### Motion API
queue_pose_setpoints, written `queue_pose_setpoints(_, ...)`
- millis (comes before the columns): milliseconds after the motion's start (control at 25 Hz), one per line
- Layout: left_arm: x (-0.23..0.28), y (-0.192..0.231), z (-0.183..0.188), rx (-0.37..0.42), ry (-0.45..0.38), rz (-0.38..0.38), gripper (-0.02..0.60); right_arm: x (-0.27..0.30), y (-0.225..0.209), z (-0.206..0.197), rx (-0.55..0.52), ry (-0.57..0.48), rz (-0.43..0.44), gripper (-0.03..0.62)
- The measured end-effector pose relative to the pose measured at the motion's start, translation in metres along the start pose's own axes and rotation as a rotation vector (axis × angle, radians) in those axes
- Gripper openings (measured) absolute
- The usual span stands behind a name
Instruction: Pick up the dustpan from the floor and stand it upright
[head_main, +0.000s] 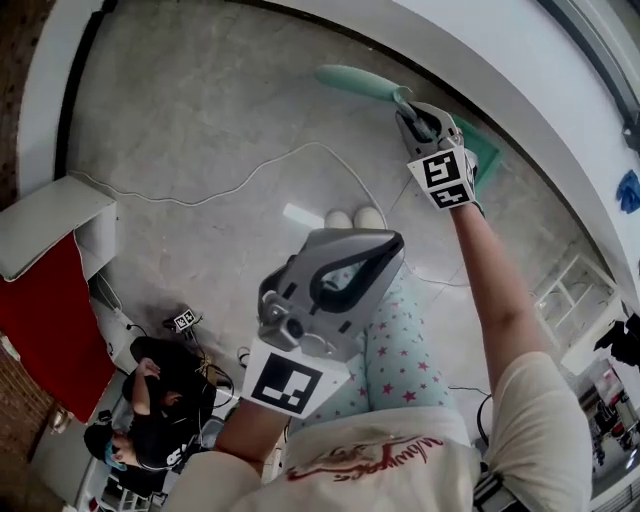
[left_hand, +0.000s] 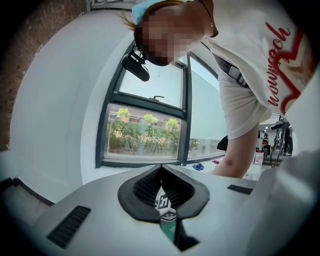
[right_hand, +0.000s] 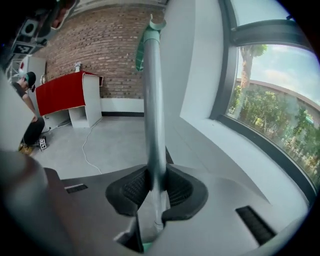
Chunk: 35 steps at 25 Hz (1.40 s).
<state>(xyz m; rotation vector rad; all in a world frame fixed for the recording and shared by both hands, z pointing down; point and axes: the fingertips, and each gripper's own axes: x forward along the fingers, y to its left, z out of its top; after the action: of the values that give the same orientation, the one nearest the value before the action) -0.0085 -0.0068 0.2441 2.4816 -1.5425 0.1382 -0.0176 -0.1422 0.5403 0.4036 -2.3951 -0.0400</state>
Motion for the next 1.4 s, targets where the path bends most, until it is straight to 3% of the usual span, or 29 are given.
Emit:
queue_pose_setpoints(160,0.017,-0.027,0.001,-0.012,0.012,-0.064,0.019,-0.039,-0.030,-0.017,0.038,-0.023,-0.054,0.086)
queue_pose_setpoints(280,0.029,-0.046,0.004,-0.034,0.000,-0.116,0.019,-0.068,-0.047,-0.033,0.047,-0.029,-0.047,0.086)
queue_pose_setpoints(440,0.042,-0.068,0.004,-0.009,0.018,-0.190,0.020,-0.104,-0.062,-0.053,0.057,-0.029,-0.059,0.086)
queue_pose_setpoints(640,0.061,-0.083,0.000,-0.006,0.039,-0.238,0.020,-0.131,-0.081,-0.075,0.150,-0.044,-0.149,0.086)
queue_pose_setpoints(840,0.077,-0.097,0.001,0.007,0.047,-0.281,0.019,-0.140,-0.099,-0.082,0.219,-0.080,-0.221,0.086)
queue_pose_setpoints(1120,0.094,-0.117,-0.002,0.016,0.062,-0.308,0.020,-0.135,-0.107,-0.087,0.258,-0.098,-0.200,0.090)
queue_pose_setpoints(1400,0.100,-0.118,0.003,0.033,0.063,-0.308,0.019,-0.141,-0.103,-0.084,0.240,-0.082,-0.198,0.156)
